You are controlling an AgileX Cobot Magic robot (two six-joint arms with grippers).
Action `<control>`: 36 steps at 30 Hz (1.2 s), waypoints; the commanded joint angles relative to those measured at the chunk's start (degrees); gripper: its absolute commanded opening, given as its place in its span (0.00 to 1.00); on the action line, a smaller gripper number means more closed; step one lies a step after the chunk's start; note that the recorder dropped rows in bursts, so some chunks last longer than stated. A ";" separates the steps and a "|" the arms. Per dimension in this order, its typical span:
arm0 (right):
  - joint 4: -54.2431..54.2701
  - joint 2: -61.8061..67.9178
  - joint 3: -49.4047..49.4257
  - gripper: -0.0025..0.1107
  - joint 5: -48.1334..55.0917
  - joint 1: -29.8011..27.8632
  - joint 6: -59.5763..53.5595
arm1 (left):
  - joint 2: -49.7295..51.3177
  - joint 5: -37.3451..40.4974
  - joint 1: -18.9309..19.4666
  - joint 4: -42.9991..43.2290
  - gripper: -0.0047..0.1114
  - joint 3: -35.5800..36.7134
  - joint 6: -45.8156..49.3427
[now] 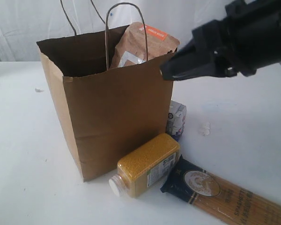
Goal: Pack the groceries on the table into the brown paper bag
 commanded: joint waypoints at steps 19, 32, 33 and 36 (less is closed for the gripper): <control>-1.24 14.86 -5.23 0.02 -48.58 8.04 0.49 | -0.42 -0.11 0.09 0.69 0.04 0.06 0.01; -2.62 16.50 -5.23 0.31 -41.34 8.04 0.13 | -0.42 -0.11 0.09 0.69 0.04 0.06 0.01; -2.62 16.50 -5.23 0.32 -41.49 8.04 0.13 | -0.42 -0.11 0.09 0.69 0.04 0.06 0.01; -3.02 16.26 -5.23 0.32 -41.21 8.04 0.13 | -0.42 -0.11 0.09 0.69 0.04 0.06 0.01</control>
